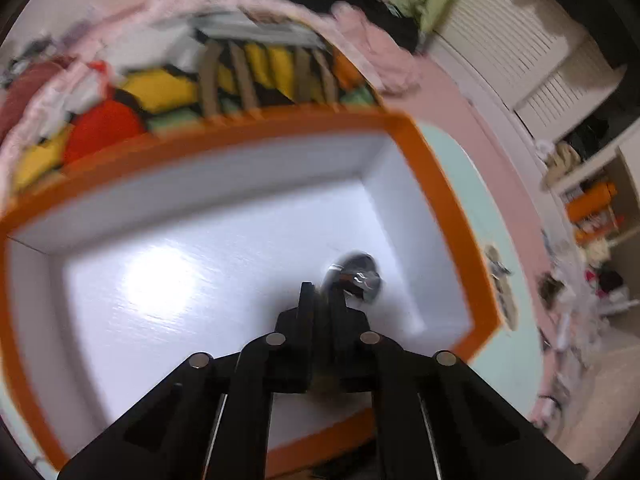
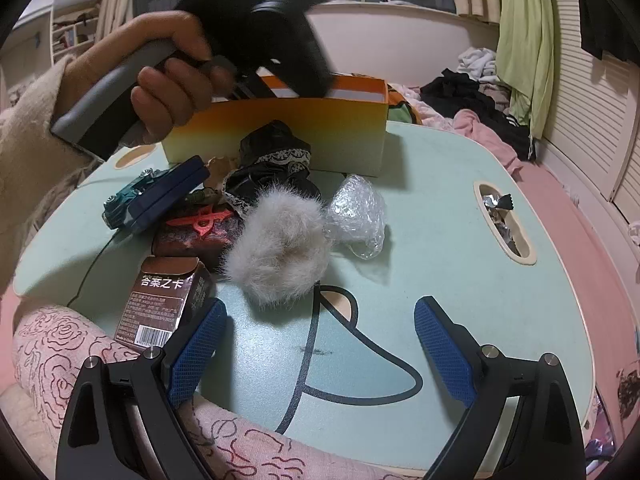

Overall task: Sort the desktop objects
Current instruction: 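Grasp the brown fluffy ball in the box with the left tool, set it by the car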

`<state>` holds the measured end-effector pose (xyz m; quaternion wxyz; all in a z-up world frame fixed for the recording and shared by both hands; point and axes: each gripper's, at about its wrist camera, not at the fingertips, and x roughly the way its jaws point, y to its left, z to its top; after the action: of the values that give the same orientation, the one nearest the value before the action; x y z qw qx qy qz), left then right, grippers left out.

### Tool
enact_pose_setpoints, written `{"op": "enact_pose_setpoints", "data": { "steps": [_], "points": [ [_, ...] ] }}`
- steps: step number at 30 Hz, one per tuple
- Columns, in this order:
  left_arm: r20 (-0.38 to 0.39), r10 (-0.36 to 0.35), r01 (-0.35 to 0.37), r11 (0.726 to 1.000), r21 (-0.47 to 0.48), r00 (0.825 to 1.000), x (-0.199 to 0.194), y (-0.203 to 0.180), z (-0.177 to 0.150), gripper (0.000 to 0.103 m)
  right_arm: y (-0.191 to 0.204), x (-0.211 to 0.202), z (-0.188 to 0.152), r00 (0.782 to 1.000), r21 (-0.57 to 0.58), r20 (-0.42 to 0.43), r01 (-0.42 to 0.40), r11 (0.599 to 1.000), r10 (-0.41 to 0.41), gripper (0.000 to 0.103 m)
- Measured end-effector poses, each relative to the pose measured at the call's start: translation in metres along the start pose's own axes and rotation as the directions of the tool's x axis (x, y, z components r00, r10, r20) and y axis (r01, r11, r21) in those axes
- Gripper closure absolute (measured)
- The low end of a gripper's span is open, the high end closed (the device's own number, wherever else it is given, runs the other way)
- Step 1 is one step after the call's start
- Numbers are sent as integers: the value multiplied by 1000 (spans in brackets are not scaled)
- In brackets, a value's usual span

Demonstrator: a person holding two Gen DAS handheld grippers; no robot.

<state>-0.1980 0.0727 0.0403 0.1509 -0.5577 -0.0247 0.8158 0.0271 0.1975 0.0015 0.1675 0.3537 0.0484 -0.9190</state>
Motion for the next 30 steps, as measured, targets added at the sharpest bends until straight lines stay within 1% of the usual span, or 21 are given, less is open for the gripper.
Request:
{"op": "enact_pose_setpoints", "data": {
  "steps": [1, 3, 5, 8, 10, 12, 13, 16, 19, 22, 23, 24, 25, 26, 27, 28, 29, 30],
  "points": [
    [35, 12, -11, 1000, -3, 999, -7, 6, 0, 96, 0, 0, 0, 1000, 0, 0, 0, 1000, 0, 8],
    [90, -20, 21, 1000, -8, 996, -25, 16, -4, 96, 0, 1, 0, 1000, 0, 0, 0, 1000, 0, 8],
    [150, -39, 39, 999, 1, 988, -51, 22, -8, 96, 0, 0, 0, 1000, 0, 0, 0, 1000, 0, 8],
    [241, -91, 90, 996, 17, 966, -94, 29, -26, 96, -1, 0, -1, 1000, 0, 0, -1, 1000, 1, 8],
    [283, -159, 160, 987, 22, 946, -118, 33, -40, 96, -1, 0, -1, 1000, 0, 0, -1, 1000, 1, 8],
    [309, -211, 212, 977, 29, 927, -137, 36, -58, 96, -1, 0, -1, 1000, 0, 0, -1, 1000, 1, 8],
    [325, -241, 242, 970, 39, 915, -145, 36, -70, 96, -1, 0, -1, 1000, 0, 0, -1, 1000, 1, 8],
    [333, -281, 283, 958, 45, 900, -151, 33, -91, 96, -1, 0, -1, 1000, 0, 0, -1, 1000, 1, 8],
    [330, -293, 296, 954, 41, 897, -149, 27, -108, 96, -1, 0, -2, 1000, 0, 0, -1, 1000, 1, 8],
    [311, -299, 305, 952, 32, 902, -141, 28, -118, 96, -1, 1, -2, 1000, 0, 1, -2, 1000, 2, 8],
    [297, -289, 291, 956, 37, 910, -134, 27, -122, 93, -1, 0, -2, 1000, 0, 1, -1, 1000, 1, 8],
    [293, -261, 261, 965, 39, 920, -130, 26, -124, 90, -1, 1, -2, 1000, 0, 1, -2, 1000, 2, 8],
    [303, -189, 192, 981, 21, 934, -123, 27, -125, 79, -1, 0, -2, 1000, 0, 1, -1, 1000, 1, 8],
    [324, -151, 158, 987, 4, 934, -122, 29, -127, 65, -1, 1, -2, 1000, 0, 1, -1, 1000, 1, 8],
    [361, -124, 138, 990, -14, 924, -124, 33, -128, 57, -1, 0, -2, 1000, 0, 1, -1, 1000, 1, 8],
    [420, -114, 141, 989, -35, 900, -129, 39, -132, 41, -1, 1, -2, 1000, 0, 1, -1, 1000, 1, 8],
    [492, -102, 153, 986, -63, 865, -138, 47, -139, 30, -1, 0, -2, 1000, 0, 1, -1, 1000, 1, 8],
    [541, -85, 153, 985, -82, 836, -148, 51, -146, 26, -1, 0, -2, 1000, 0, 1, -1, 1000, 1, 8]
  ]
}}
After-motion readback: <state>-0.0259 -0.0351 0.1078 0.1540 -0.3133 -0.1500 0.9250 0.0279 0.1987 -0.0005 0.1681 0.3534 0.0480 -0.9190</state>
